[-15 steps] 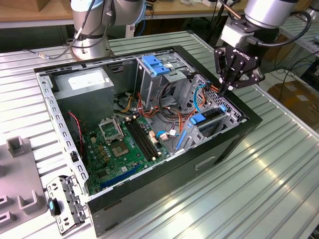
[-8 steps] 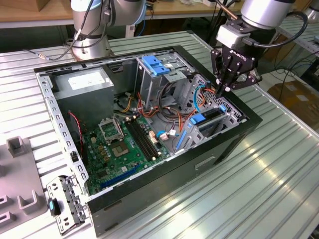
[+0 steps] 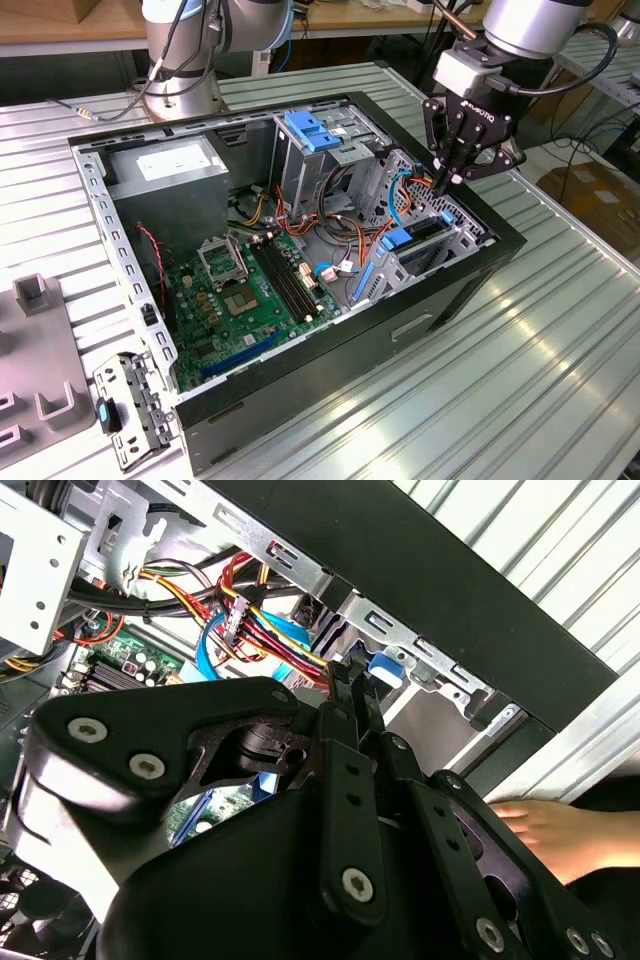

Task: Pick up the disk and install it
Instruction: 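Insert the first disk wire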

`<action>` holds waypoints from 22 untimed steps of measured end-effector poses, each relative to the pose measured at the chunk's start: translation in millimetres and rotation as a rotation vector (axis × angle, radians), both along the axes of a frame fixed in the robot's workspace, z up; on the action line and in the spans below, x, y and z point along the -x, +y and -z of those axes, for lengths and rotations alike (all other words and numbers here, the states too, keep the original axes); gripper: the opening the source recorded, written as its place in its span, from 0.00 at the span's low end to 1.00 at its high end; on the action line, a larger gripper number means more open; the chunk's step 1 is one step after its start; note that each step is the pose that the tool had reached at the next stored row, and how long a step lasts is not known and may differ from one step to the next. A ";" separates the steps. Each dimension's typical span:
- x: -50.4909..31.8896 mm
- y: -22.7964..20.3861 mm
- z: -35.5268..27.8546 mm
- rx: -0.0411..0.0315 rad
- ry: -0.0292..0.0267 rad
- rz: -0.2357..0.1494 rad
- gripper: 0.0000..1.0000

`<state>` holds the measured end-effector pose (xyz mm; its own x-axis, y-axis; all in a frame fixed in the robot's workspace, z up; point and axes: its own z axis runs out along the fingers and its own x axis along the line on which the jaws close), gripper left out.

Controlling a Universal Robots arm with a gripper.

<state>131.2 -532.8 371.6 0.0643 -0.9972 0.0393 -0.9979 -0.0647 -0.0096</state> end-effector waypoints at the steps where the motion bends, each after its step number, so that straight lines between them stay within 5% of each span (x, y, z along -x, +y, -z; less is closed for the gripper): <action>1: 0.0 0.0 0.0 -0.0001 0.0000 0.000 0.16; 9: 6.9 -0.1 2.7 -0.0002 0.0000 0.018 0.16; 17: 13.8 -2.3 14.9 -0.0015 -0.0001 0.028 0.16; 22: 16.0 -13.0 17.1 -0.0018 -0.0001 0.029 0.16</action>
<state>115.1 -545.8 354.5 0.0355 -0.9987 0.0375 -0.9993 -0.0359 -0.0097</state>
